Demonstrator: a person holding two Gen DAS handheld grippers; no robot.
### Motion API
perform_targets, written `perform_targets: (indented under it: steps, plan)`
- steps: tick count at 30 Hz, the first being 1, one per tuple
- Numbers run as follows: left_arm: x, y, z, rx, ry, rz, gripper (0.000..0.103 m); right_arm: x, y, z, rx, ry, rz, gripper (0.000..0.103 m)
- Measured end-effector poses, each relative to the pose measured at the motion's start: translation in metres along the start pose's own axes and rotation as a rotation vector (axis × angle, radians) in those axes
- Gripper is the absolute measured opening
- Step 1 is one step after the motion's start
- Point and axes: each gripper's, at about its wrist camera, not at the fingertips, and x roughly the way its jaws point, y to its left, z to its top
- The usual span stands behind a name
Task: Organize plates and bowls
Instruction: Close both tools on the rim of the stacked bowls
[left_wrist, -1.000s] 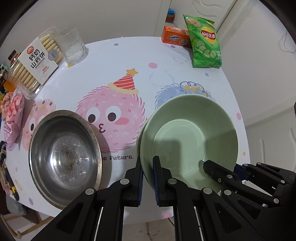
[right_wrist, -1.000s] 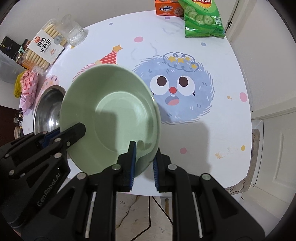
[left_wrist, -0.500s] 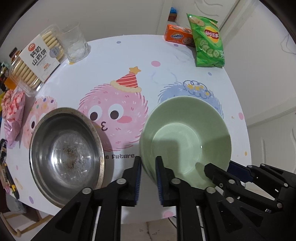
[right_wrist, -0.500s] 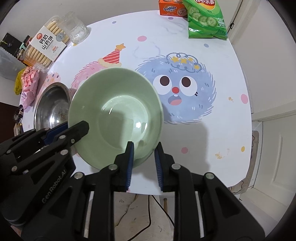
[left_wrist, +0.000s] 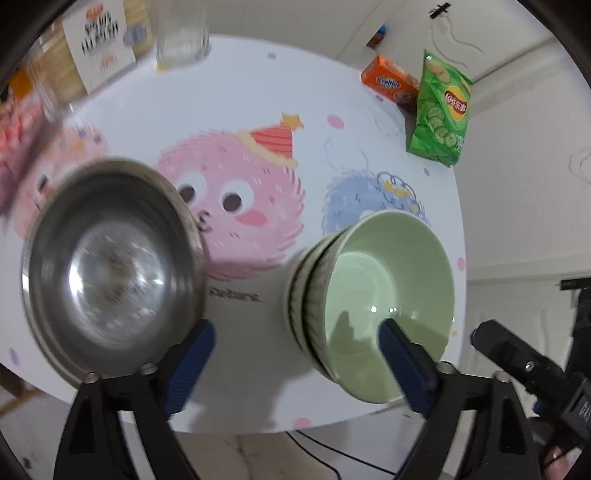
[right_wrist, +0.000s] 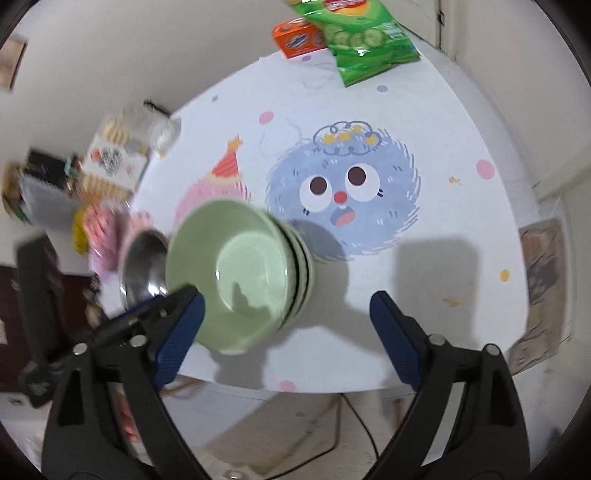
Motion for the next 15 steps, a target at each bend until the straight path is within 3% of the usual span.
perform_targets:
  steps: [2, 15]
  plan:
    - [0.006, -0.002, -0.001, -0.003, 0.018, -0.015, 0.103, 0.006, -0.006, 0.006, 0.025, 0.03, 0.035, 0.103]
    - [0.036, -0.01, -0.001, 0.041, 0.052, 0.103, 0.102, 0.058, -0.014, 0.022, -0.032, 0.162, -0.024, 0.101]
